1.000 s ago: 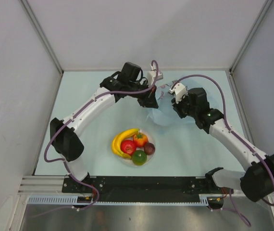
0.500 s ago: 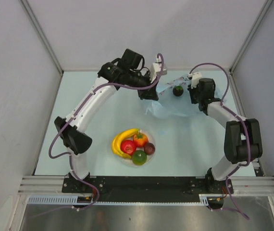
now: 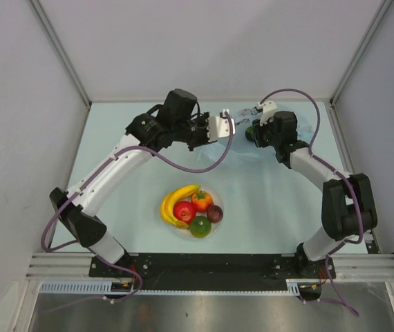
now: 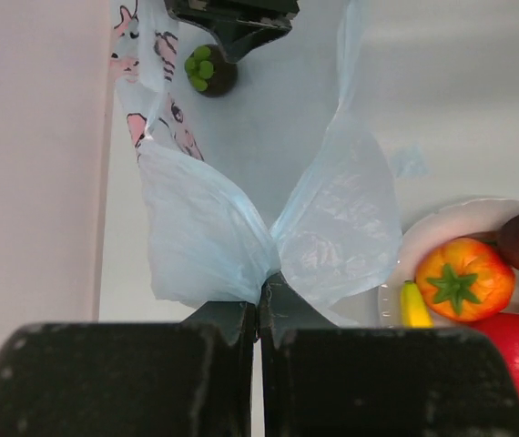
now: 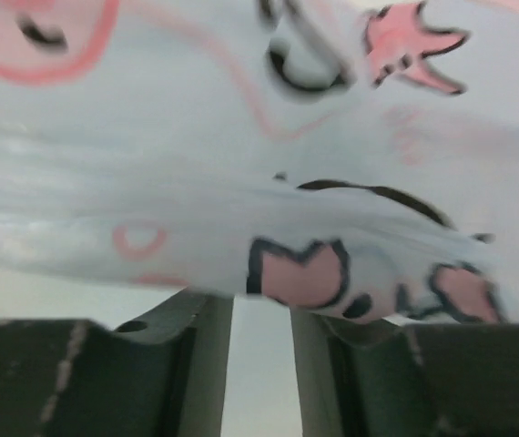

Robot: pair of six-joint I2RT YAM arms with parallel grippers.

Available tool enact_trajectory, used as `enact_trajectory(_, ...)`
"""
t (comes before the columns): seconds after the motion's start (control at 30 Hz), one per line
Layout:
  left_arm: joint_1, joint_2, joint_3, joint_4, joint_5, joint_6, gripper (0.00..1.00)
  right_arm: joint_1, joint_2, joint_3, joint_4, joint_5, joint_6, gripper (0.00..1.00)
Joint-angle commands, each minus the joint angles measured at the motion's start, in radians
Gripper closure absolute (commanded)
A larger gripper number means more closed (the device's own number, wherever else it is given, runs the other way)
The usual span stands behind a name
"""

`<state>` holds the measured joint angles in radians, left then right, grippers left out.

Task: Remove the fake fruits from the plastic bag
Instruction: Adjust the plastic bag at the center of the board, then take out the fake fruit from the plastic bag.

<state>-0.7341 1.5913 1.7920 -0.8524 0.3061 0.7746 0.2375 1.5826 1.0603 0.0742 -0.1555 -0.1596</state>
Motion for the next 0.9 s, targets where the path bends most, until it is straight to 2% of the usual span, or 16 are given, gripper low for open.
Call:
enact_trajectory(0.0,0.005,0.006,-0.003,0.073,-0.051,0.042,1.00,-0.015,0.099,0.033,0.088,0.037,0.066,0.63)
enact_trajectory(0.1,0.009,-0.019,-0.023,0.102,-0.021,0.034,1.00,-0.030,0.134,0.041,0.098,0.054,0.075,0.57)
enact_trajectory(0.2,0.009,-0.054,-0.088,0.154,-0.001,0.026,1.00,-0.041,0.175,0.067,0.098,0.057,0.078,0.43)
enact_trajectory(0.3,0.009,-0.071,-0.140,0.200,0.013,-0.012,1.00,-0.046,0.215,0.092,0.113,0.044,0.089,0.24)
enact_trajectory(0.4,0.009,-0.067,-0.161,0.223,0.027,-0.044,1.00,-0.041,0.249,0.119,0.125,-0.004,0.069,0.16)
enact_trajectory(0.63,0.007,-0.047,-0.172,0.260,0.082,-0.057,1.00,-0.015,0.339,0.210,0.134,0.007,0.029,0.11)
enact_trajectory(0.87,0.007,-0.019,-0.149,0.257,0.109,-0.078,1.00,0.009,0.447,0.286,0.199,0.189,-0.058,0.10)
